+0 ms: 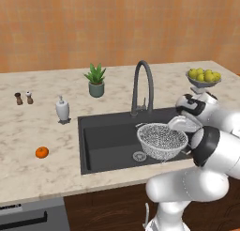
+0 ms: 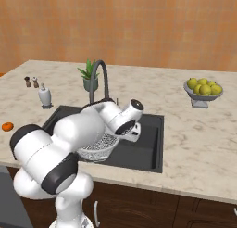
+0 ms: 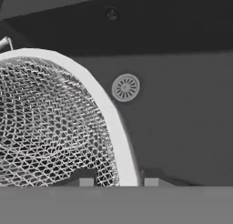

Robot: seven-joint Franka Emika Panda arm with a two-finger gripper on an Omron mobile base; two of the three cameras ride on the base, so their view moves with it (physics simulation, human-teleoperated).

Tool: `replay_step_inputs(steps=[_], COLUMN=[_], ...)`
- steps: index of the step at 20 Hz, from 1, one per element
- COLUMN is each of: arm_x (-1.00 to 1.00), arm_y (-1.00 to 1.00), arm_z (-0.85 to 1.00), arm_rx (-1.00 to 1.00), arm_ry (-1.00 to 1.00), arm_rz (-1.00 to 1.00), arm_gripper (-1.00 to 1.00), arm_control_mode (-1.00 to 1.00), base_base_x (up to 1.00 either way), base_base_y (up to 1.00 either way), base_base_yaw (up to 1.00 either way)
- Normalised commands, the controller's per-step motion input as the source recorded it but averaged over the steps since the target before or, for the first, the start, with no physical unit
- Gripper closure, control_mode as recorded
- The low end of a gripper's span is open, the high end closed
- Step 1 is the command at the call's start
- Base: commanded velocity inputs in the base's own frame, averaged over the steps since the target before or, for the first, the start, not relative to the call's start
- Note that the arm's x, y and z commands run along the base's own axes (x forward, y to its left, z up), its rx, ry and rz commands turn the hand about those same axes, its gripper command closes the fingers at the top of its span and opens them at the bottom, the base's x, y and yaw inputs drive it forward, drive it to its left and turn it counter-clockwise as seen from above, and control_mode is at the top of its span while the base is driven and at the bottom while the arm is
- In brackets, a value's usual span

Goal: Put the colander in the sink, put the orange in the colander, and turn on the sink faucet and pour water over the colander.

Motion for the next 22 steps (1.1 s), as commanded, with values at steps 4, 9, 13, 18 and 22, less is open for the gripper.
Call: replay_step_inputs(steps=[4,9,13,18,22], arm_x=[0.22,0.59,0.70,0.58,0.24], arm_y=[0.04,-0.14,-0.32,-0.07,0.06], arm_z=[0.00,0.11,0.14,0.01,-0.30], arm_rx=[-0.08,0.14,0.24,0.09,-0.04], arm_ry=[-0.20,0.00,0.01,0.02,0.08], arm_rz=[0.00,0.02,0.06,0.03,0.00], arm_gripper=[1.00,1.00,1.00,1.00,1.00], arm_control_mode=[-1.00,-1.00,-1.00,-1.00,-1.00], base_base_x=[0.00,0.00,0.00,0.00,0.00], base_base_y=[0.00,0.00,0.00,0.00,0.00], base_base_yaw=[0.00,0.00,0.00,0.00,0.00])
